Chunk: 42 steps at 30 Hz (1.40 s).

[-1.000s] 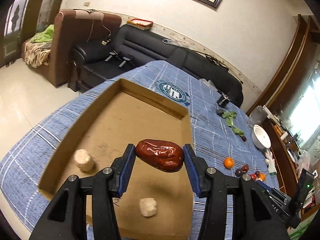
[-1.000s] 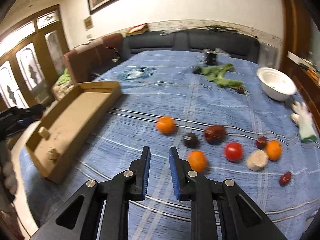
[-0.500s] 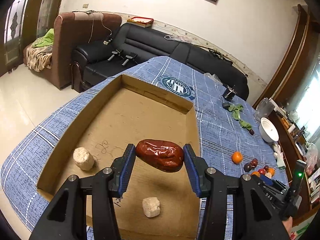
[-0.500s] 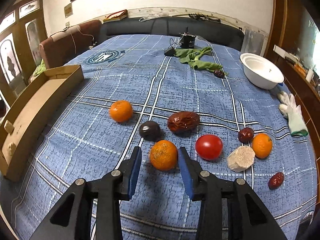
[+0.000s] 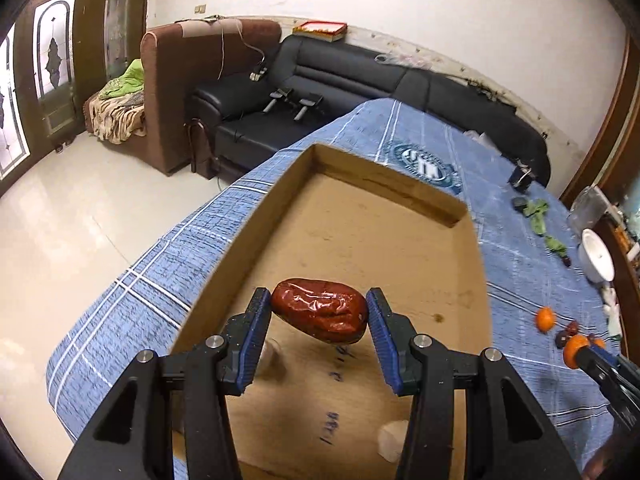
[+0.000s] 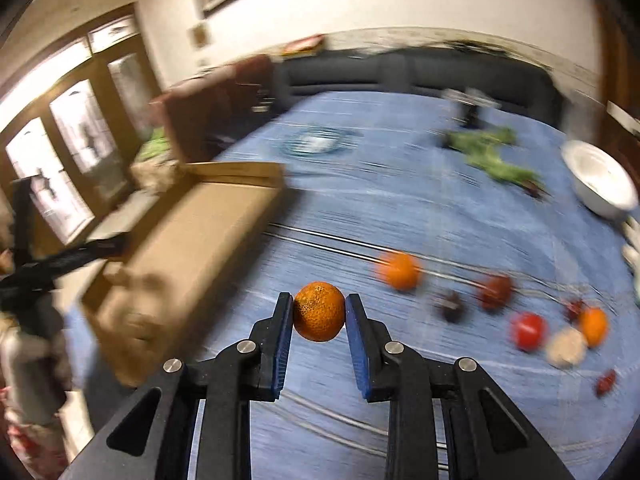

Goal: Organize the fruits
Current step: 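Carry the tangerine and red date into the box and open both tools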

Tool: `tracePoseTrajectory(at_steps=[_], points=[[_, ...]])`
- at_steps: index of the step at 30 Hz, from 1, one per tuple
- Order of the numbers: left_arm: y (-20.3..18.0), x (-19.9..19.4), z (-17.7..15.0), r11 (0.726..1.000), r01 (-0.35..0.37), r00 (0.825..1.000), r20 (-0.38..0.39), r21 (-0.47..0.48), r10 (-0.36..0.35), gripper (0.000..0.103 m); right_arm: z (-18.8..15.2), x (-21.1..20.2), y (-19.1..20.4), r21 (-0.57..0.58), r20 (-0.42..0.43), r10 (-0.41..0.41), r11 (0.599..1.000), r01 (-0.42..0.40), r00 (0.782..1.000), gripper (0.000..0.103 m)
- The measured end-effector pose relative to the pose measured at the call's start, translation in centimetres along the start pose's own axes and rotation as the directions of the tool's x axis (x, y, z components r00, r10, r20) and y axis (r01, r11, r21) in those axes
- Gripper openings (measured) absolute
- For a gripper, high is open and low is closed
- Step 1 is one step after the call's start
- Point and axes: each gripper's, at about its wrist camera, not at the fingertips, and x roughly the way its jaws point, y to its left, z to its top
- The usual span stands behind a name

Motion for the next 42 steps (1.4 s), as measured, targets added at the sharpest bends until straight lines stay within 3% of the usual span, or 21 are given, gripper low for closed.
tracePoseTrajectory(at_steps=[3, 6, 11, 17, 21, 29, 34, 42], points=[[0.3, 1.5, 0.5, 1.000, -0.026, 0.999, -0.036, 0.017, 0.027, 0.048, 1.4, 1.9, 4.7, -0.057, -0.033, 0.117, 0.991, -0.119, 0.993, 0.030], [0.8, 2.9, 0.6, 0.999, -0.042, 0.996, -0.083, 0.023, 0.043, 0.048, 2.0, 4.4, 8.4, -0.107, -0.077, 0.176, 0.977, -0.184, 0.981, 0.030], [1.9, 3.1, 0.3, 1.000, -0.024, 0.996, -0.090, -0.012, 0.023, 0.048, 1.3, 8.4, 12.8, -0.171, -0.147, 0.186, 0.963, -0.211, 0.971, 0.030], [3.2, 2.0, 0.4, 0.997, 0.027, 0.996, -0.078, -0.070, -0.032, 0.050, 0.5, 11.0, 14.3, -0.170, -0.181, 0.178, 0.963, -0.209, 0.967, 0.032], [3.6, 0.9, 0.3, 0.993, 0.053, 0.997, -0.055, -0.110, -0.059, 0.057, 0.2, 11.2, 14.8, -0.192, -0.189, 0.175, 0.958, -0.212, 0.966, 0.036], [4.1, -2.2, -0.1, 0.977, 0.113, 0.993, 0.003, -0.183, -0.115, 0.059, 0.0, 7.1, 14.1, -0.155, -0.111, 0.185, 0.967, -0.201, 0.976, 0.038], [2.1, -3.3, -0.6, 0.980, 0.131, 0.991, 0.009, -0.148, -0.131, 0.060, -0.8, 4.1, 12.3, -0.095, -0.052, 0.178, 0.979, -0.183, 0.983, 0.041], [-3.2, -4.4, -1.8, 0.982, 0.180, 0.983, -0.015, -0.047, -0.181, 0.060, -2.5, 1.3, 8.6, -0.006, -0.027, 0.142, 0.990, -0.142, 0.989, 0.042]])
